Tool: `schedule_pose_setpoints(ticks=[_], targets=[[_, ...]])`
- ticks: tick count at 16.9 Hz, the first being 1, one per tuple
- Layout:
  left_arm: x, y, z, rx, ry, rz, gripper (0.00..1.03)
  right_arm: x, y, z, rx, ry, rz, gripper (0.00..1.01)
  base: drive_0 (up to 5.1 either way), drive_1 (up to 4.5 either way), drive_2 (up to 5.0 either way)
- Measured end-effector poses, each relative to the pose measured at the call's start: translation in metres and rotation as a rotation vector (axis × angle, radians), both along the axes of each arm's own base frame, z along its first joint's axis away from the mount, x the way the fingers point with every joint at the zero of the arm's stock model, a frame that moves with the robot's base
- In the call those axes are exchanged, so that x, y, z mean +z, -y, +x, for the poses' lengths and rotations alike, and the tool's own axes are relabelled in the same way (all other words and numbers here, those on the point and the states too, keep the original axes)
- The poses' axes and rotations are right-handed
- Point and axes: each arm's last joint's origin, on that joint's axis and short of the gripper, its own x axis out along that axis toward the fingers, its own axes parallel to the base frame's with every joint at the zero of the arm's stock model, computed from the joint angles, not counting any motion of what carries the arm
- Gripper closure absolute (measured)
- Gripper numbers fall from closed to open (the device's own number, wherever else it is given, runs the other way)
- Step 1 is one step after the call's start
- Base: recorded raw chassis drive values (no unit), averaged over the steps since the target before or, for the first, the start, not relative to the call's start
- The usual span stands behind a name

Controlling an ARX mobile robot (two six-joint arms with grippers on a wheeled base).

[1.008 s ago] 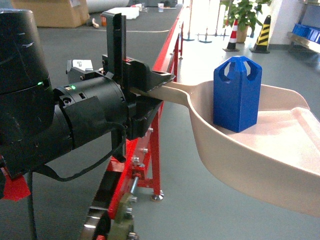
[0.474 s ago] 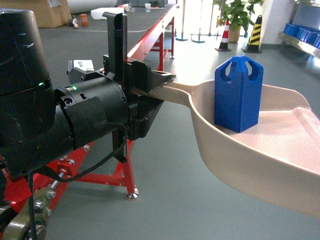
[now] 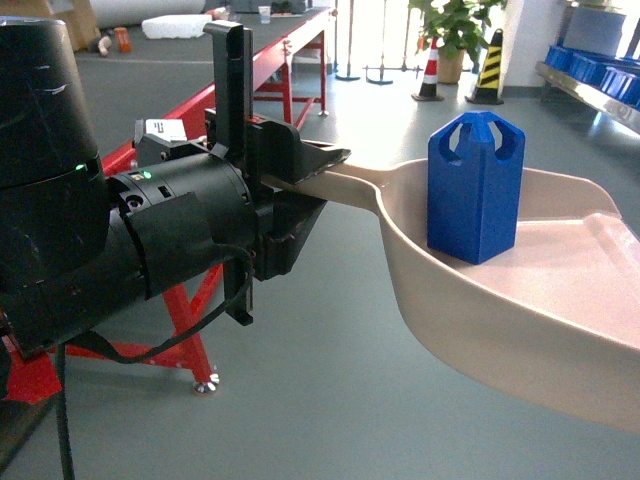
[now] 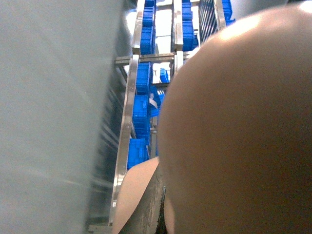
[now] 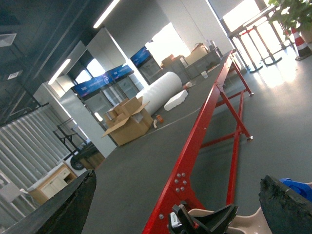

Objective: Place part in tray to right shelf

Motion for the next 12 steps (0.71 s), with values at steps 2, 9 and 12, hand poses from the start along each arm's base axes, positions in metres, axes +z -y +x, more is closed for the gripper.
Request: schedule_pose_setpoints(ticks=[2,9,12], targets=[[0.0001,0.0001,-0.0001,-0.001,0.001,-0.001,0.87,0.0,0.0,0.0,0.0,0.0,0.0,0.03,5.0,-2.44,-2.4],[-0.0001,0.0,0.0,0.002,-0.001,0.0,0.87,0.0,0.0,0.0,0.0,0.0,0.0,0.03,3.6,-1.76,-1.8],[0.0002,0.0043,-0.002,-0.02,0.001,-0.001,0.87,0.001,0.0013,-0.0009,0.002,0.003,0.006,0.03,0.0,0.0,0.0]])
